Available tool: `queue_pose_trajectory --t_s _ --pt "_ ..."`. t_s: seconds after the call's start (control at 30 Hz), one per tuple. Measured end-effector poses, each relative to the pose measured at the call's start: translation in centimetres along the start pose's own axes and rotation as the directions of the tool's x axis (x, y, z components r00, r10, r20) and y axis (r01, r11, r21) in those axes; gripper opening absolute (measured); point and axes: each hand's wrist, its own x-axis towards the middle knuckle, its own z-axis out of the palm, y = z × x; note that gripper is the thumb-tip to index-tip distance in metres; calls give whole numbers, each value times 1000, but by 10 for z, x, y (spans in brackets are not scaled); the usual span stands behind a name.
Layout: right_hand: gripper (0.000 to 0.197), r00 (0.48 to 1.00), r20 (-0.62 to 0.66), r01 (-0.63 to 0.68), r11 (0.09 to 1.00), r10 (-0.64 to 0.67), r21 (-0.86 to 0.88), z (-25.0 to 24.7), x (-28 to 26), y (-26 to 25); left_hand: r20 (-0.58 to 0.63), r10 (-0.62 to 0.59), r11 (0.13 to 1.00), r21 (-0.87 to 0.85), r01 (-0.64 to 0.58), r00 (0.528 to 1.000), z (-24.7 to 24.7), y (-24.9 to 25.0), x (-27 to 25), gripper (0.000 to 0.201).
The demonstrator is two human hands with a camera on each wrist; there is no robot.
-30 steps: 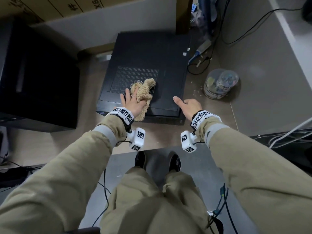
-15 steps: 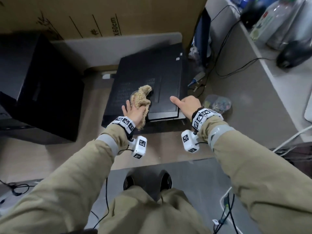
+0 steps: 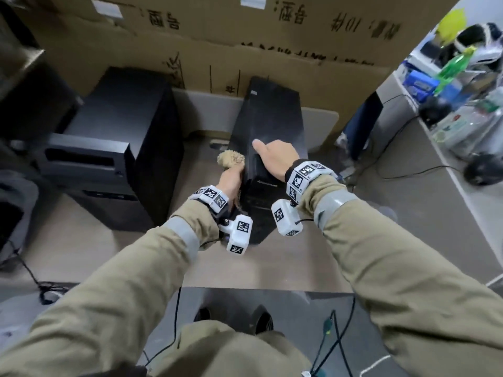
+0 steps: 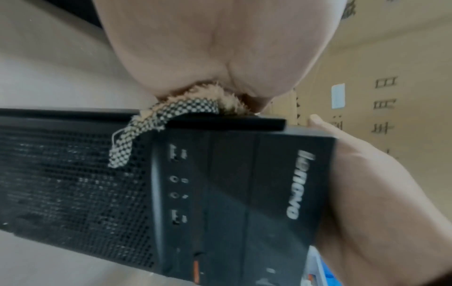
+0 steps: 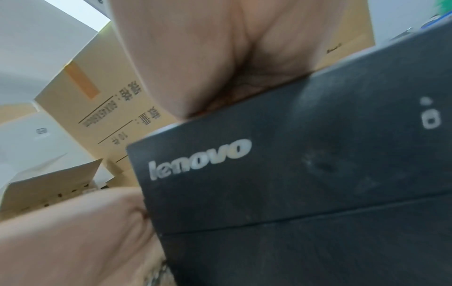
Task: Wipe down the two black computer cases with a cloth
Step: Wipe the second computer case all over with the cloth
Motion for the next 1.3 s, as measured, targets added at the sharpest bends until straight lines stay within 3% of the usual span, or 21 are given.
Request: queue_pose_trajectory --t_s 0.13,0.23,0.37,0.5,0.6,0.63,0.73,0.83,0.97,1.07,1.13,1.2,1.3 --pt "51 997 59 51 998 -49 -26 17 5 -39 47 86 990 -113 -80 995 -31 13 -11 41" --pt "32 995 79 66 998 -65 -11 26 6 -54 111 140 981 -152 -123 984 -47 7 -6 35" --pt "42 993 105 53 998 -49 -41 27 12 -54 147 151 975 -183 -123 978 -46 13 -13 35" --pt "39 990 134 47 999 -50 23 20 9 -54 92 154 973 -187 -135 984 -38 31 -29 36" --pt "28 996 29 83 986 -88 143 13 8 -43 34 184 966 -192 -174 982 -29 33 -34 38" --pt "37 994 -36 111 971 -106 212 11 6 -37 20 194 958 -218 -185 981 -27 34 -36 39" --pt "62 955 -121 296 912 -272 284 6 1 -20 -49 215 977 12 -215 975 -27 43 -40 48" --pt "58 914 21 390 889 -406 240 0 -6 -5 -89 234 972 44 -231 968 -24 49 -32 50" --pt "28 920 -61 391 907 -387 157 0 4 9 -121 279 955 138 -262 953 0 61 -46 48" --pt "32 937 -89 341 940 -339 6 -14 16 10 -58 314 945 122 -305 948 8 68 -49 51" --pt "32 962 -162 215 976 -218 -41 -31 33 14 -96 356 910 264 -321 930 1 75 -45 34" --pt "47 986 -121 107 990 -117 -91 -41 52 20 -109 403 806 512 -296 909 -14 78 -36 38" --pt "77 981 88 185 975 -175 -126 -38 69 15 -43 316 723 657 -211 948 -33 88 -20 50"
